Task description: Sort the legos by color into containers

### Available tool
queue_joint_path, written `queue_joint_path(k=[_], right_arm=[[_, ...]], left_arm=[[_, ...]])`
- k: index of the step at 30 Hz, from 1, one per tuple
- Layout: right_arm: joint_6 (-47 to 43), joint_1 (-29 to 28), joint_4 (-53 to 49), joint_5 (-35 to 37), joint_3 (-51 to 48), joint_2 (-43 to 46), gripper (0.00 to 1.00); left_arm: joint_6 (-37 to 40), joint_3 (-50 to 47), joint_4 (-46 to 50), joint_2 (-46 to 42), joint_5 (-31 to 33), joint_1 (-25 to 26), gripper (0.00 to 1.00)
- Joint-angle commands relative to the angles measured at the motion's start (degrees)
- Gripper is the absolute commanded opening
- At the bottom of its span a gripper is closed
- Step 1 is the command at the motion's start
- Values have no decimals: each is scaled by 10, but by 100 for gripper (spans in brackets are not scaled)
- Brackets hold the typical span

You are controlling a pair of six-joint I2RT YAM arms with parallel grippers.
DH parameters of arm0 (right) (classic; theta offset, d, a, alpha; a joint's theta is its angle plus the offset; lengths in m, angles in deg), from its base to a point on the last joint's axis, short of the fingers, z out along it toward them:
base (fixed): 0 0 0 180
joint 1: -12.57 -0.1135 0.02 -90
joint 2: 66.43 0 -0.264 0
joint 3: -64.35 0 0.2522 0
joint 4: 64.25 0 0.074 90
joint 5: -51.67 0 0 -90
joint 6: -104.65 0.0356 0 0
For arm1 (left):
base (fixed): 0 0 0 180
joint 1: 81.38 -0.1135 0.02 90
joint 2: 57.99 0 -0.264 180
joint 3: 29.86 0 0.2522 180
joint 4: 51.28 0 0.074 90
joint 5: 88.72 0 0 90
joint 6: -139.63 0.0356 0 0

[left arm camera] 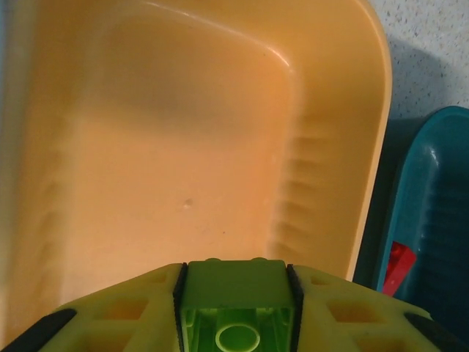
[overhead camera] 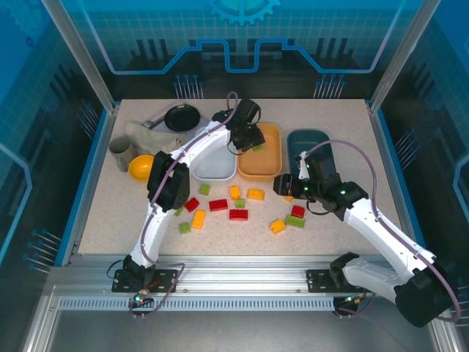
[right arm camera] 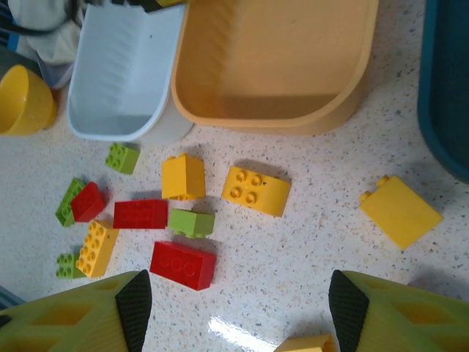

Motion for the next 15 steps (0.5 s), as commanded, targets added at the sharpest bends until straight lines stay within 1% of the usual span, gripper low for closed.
queue_joint_path(k=[1, 3, 4, 6, 8, 10, 12, 15], right_arm=[[18, 13, 3, 3, -1, 10, 68], [13, 18, -11, 5, 3, 8, 68], [10, 20, -17, 5, 4, 9, 68], [4, 23, -27, 5, 6, 11, 68], [-5, 24, -36, 7, 10, 14, 68], [-16, 24, -45, 8, 15, 13, 69], [-34, 24, -55, 1, 25, 8, 69], [-78, 14, -59, -13, 36, 0, 68]], left_arm=[[18, 47, 38, 37, -23, 5, 39], [16, 55, 44, 47, -26, 5, 45], [15, 56, 45, 47, -28, 5, 49], [18, 58, 49, 40, -27, 6, 62], [22, 59, 57, 17, -18, 8, 69], [24, 50, 68, -14, -4, 9, 73], [14, 13, 85, -63, 21, 11, 75], [-47, -112, 118, -170, 67, 10, 75]])
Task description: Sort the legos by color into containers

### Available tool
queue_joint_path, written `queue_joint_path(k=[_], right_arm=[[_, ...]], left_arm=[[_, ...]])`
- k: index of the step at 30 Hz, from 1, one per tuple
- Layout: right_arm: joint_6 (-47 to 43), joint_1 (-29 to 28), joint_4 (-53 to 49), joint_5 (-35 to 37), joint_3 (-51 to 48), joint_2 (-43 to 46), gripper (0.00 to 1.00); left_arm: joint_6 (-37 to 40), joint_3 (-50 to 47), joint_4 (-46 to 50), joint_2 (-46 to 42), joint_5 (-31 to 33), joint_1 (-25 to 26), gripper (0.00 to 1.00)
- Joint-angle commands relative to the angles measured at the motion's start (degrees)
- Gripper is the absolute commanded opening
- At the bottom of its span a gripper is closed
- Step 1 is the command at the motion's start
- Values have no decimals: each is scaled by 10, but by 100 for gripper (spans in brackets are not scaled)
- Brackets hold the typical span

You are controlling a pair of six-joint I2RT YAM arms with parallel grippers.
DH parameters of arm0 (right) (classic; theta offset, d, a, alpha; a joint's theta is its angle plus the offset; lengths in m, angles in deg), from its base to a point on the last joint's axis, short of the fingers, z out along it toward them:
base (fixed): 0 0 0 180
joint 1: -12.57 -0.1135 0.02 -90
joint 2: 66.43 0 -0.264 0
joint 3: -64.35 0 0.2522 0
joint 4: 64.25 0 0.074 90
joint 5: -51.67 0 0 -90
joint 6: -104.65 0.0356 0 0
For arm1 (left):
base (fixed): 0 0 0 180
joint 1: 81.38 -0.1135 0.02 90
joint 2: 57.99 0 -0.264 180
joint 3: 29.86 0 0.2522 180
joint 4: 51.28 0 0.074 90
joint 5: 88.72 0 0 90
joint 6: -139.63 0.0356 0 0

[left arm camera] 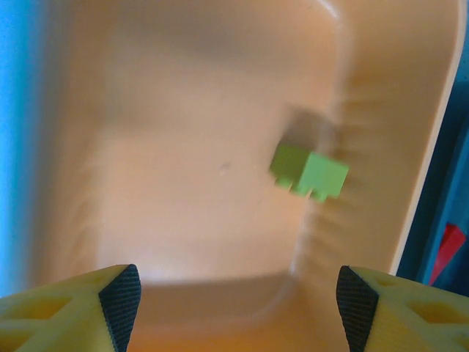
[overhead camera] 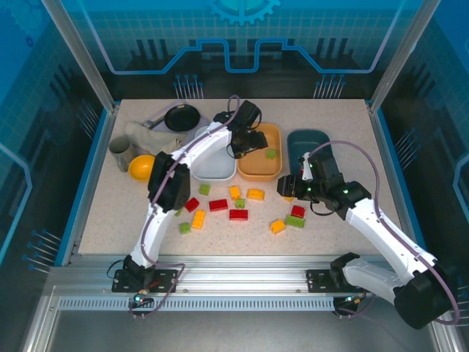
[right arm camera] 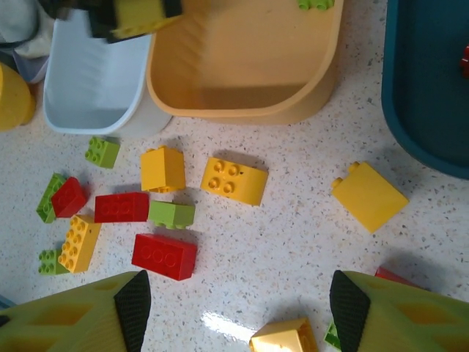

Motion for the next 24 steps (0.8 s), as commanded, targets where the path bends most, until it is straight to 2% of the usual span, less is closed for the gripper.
queue_joint_path(k=[1, 3, 5, 11, 16, 24], right_arm=[[-64, -8, -14, -19, 27, -3, 68], [-93, -23, 1, -37, 27, -4, 68], [-117, -45, 19, -58, 27, -10, 69], [-136, -116, 128, -121, -29, -16, 73], [-139, -184, 262, -122, -113, 16, 79], [-132, -203, 262, -91, -120, 13, 79]], left_arm=[[-75, -120, 70, -164, 60, 5, 74], [-104, -247, 44, -249, 55, 4, 74], [-96, -362, 21, -325, 46, 6, 73], [24, -537, 68, -415, 47, 13, 72], [103, -613, 47, -433, 54, 14, 73], [150, -630, 20, -378, 65, 13, 72]])
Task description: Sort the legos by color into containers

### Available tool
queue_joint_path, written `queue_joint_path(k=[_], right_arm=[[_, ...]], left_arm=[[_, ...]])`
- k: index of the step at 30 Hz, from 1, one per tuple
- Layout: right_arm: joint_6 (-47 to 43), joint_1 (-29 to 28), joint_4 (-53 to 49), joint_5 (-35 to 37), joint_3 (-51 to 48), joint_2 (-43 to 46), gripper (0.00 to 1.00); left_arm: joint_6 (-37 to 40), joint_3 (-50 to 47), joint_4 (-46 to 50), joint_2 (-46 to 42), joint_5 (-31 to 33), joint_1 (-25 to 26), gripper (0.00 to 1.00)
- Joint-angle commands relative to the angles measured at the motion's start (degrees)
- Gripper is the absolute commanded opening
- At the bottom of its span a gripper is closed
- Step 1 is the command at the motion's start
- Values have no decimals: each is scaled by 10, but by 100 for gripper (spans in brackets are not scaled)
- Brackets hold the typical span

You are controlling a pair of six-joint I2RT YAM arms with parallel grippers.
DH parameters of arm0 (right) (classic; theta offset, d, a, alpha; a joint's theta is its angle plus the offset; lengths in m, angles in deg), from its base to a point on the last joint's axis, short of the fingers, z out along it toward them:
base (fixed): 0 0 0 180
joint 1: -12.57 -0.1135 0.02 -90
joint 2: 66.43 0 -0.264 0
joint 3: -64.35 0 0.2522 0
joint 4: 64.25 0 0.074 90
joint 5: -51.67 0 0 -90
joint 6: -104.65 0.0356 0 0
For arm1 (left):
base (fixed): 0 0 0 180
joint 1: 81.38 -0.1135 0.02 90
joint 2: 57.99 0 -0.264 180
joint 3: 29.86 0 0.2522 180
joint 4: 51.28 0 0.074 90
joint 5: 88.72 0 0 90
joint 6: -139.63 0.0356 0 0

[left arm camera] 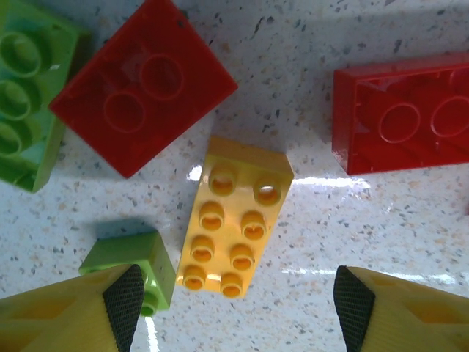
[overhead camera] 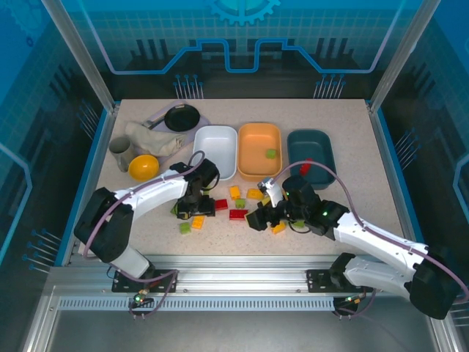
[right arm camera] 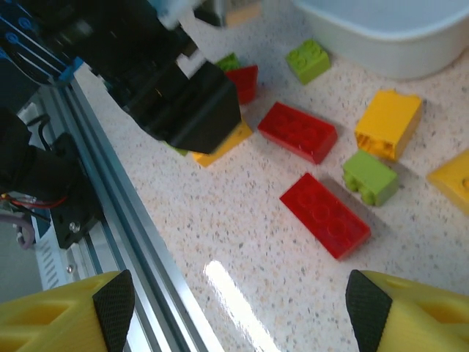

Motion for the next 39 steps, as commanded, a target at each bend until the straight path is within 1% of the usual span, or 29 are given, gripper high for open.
queue_joint_path(k=[1, 6, 9, 11, 16, 19, 21, 24, 27, 30, 32, 37, 39], right_arm=[[-4, -6, 27, 15, 3, 10, 79], [3, -6, 19, 24, 3, 14, 79], [8, -6, 18, 30, 0, 20, 79], [13, -6, 19, 38, -3, 23, 78], [18, -3, 13, 64, 0, 29, 78], [19, 2, 5, 82, 10, 33, 78], [23, 10, -3, 106, 24, 40, 77], [43, 41, 6, 135, 33, 61, 78], [68, 76, 21, 163, 42, 66, 78], [99, 112, 25, 196, 55, 54, 77], [118, 133, 18, 221, 68, 37, 77], [135, 162, -88, 281, 129, -17, 75], [142, 171, -137, 291, 146, -31, 74]], left_arm=[[38, -14, -19, 17, 15, 3, 72], [38, -18, -34, 48, 28, 2, 65], [33, -23, -48, 58, 25, 2, 59], [29, -27, -57, 63, 23, 3, 53], [23, -28, -62, 56, 30, 3, 38], [18, -12, -43, 32, 43, 4, 35], [9, 22, -9, 9, 48, 3, 34], [-3, 104, 43, -22, 53, 2, 33], [-2, 203, 72, 0, 48, -13, 33], [9, 292, 72, 63, 36, -41, 33], [20, 356, 71, 120, 40, -55, 33], [30, 500, 80, 272, 45, -97, 33], [35, 554, 92, 326, 43, -108, 34]])
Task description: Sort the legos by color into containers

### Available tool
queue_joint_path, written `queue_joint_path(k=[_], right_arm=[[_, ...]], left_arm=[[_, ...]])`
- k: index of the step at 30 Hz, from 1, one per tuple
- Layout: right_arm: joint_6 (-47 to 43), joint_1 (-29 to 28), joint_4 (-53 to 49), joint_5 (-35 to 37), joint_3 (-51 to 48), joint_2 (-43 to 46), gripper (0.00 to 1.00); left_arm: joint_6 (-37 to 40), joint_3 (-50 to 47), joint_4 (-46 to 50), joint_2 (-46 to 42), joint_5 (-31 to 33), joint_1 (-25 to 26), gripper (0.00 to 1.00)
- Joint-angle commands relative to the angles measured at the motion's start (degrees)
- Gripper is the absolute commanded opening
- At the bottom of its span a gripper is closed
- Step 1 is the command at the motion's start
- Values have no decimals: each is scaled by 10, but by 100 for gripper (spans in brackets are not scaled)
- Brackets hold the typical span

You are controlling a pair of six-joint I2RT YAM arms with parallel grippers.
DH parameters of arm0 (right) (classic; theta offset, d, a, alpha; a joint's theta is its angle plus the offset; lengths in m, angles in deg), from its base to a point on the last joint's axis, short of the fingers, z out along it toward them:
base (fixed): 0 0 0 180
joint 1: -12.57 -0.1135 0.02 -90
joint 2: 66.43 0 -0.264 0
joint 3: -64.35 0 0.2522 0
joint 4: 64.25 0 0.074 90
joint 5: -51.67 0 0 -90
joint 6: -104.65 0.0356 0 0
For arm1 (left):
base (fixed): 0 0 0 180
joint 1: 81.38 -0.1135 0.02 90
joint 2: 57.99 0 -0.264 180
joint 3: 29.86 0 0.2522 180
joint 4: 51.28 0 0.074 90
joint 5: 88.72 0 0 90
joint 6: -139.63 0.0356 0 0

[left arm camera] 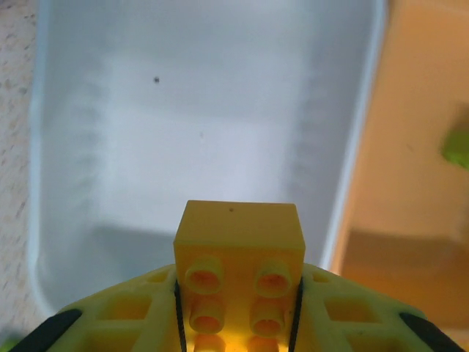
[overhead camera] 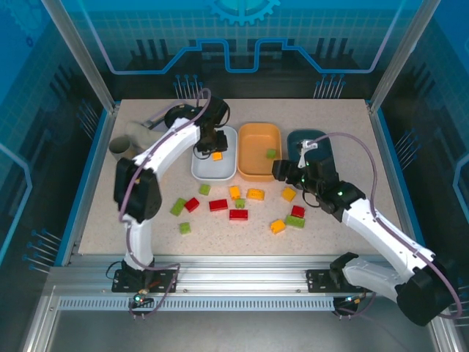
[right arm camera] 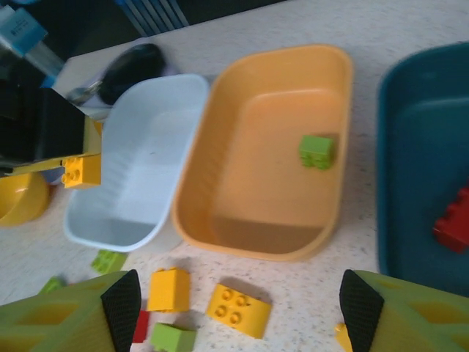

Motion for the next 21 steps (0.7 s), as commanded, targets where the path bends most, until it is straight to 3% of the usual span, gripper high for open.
queue_joint_path(k=[1, 5, 11, 16, 21], right_arm=[[26, 15, -99, 48, 31, -15, 73], [44, 24, -161, 62, 14, -10, 71], [60, 34, -272, 66, -1, -21, 72], [66, 34, -287, 30, -23, -68, 75], [64, 35, -256, 25, -35, -135, 75]], left_arm=[[22, 75, 49, 82, 6, -20, 35], [34, 140, 74, 153, -3, -23, 43], [30, 130, 68, 131, -8, -20, 67], [6, 74, 35, 28, -11, 1, 72], [-41, -142, -105, -157, -77, 34, 77]])
